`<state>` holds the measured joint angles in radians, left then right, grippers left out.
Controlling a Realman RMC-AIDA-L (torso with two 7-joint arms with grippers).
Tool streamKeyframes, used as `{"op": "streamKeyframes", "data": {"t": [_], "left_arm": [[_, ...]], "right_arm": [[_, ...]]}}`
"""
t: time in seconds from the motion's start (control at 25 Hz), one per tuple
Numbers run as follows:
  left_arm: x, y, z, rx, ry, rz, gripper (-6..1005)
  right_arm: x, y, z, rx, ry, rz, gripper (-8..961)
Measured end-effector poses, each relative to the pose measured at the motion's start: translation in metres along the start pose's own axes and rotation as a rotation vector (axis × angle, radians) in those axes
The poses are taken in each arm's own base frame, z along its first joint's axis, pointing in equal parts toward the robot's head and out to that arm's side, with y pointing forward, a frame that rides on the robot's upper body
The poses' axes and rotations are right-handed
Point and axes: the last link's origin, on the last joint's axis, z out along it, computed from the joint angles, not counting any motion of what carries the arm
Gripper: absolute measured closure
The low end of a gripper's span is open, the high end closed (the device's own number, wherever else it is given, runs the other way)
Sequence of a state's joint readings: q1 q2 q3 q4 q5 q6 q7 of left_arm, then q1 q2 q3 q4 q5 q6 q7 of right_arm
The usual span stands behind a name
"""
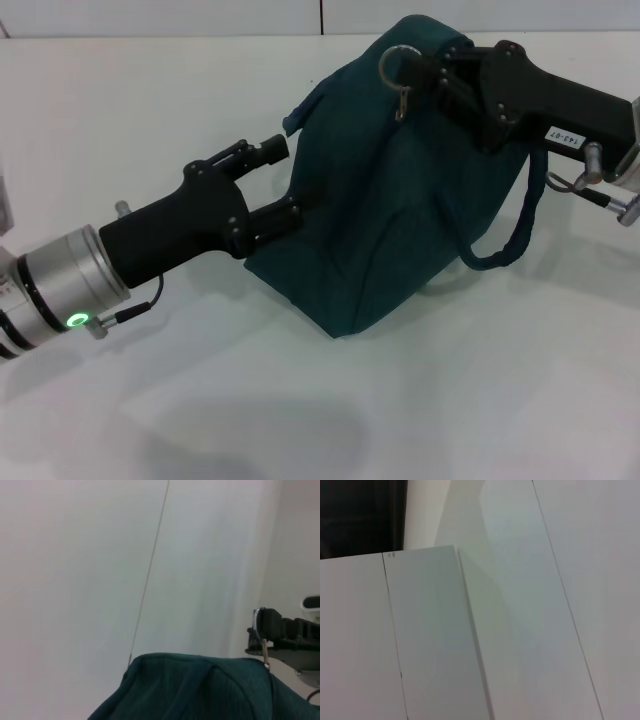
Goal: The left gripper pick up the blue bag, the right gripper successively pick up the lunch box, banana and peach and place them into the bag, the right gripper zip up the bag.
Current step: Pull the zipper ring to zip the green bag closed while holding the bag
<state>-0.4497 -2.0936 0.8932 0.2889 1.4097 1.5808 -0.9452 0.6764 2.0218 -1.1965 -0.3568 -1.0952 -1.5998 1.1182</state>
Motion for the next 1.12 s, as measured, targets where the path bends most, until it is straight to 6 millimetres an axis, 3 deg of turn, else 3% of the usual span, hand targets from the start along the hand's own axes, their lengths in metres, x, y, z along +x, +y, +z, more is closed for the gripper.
{"op": "streamKeyframes", "data": {"t": [0.44,0.56,0.8,1.12], "left_arm": [[-0.0007,0.0019,0.0044,-0.020,-0.009,0.061,396],[-0.0002,0.0016,0.0048,-0.020,-0.008,0.063,642],[0.0017,0.0003,0.0067,-0.031,-0.014,0.069,863],[0.0024,0.0012,0.0104,-0.064,-0.035,0.078,925]], "right_arm": [[0.0005,0.0000,-0.0003,0.001,0.000,0.003,936],[0.0005,-0.0001,-0.0003,0.003,0.000,0.004,936],[0.0005,-0.0002,0.0002,0.003,-0.001,0.012,936],[-0.0009,-0.0015,0.0001,0.014,-0.014,0.016,936]]}}
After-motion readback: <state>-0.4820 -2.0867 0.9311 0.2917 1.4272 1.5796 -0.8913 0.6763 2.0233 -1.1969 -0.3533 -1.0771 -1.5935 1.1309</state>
